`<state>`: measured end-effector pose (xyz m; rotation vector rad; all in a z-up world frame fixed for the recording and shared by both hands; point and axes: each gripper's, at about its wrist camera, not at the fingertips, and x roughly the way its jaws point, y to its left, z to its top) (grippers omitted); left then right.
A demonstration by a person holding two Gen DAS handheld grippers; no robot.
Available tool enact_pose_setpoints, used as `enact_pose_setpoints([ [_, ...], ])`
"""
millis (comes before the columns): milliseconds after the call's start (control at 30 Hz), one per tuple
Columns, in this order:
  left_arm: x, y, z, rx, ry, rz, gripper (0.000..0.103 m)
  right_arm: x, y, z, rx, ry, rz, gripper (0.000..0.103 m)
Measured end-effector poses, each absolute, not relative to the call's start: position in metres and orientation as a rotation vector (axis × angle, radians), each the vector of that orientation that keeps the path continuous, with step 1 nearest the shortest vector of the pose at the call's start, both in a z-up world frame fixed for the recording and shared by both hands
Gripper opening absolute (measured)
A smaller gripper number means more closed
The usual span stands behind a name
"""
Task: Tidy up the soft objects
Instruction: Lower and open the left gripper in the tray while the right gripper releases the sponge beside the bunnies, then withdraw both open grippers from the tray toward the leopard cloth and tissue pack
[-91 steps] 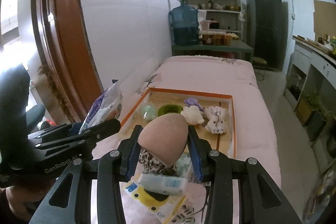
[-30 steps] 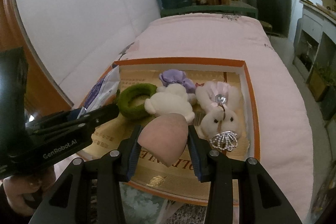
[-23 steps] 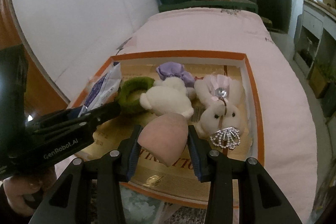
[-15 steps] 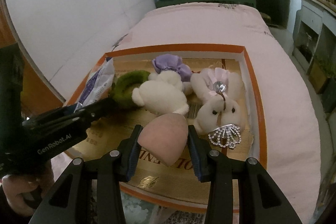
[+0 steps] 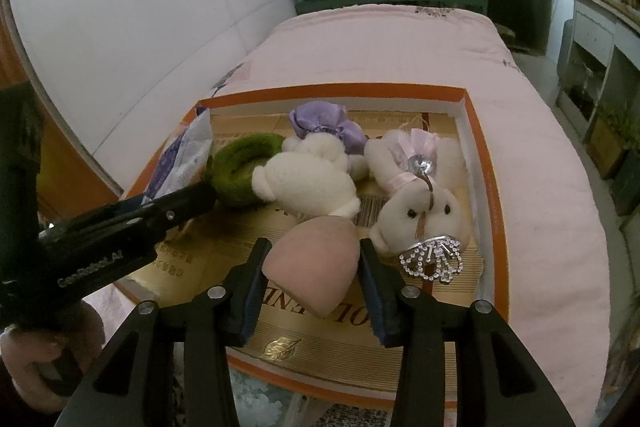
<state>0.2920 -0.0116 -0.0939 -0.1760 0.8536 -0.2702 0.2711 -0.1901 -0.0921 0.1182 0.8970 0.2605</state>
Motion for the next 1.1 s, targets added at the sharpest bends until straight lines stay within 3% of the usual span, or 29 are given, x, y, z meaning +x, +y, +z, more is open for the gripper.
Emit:
enact_pose_setpoints([
  [167,0.289,-0.009,-0.086,-0.178,0.822,-0.265,0.062,0.27,-0.189,-0.09,0.108,0.886,0.256,0.053],
  [1100,0.254,0.002,-0.055,-0.188,0.755,-0.244,0.062,0.239,-0.188,-0.056,0.117,0.821,0.255,0.054],
])
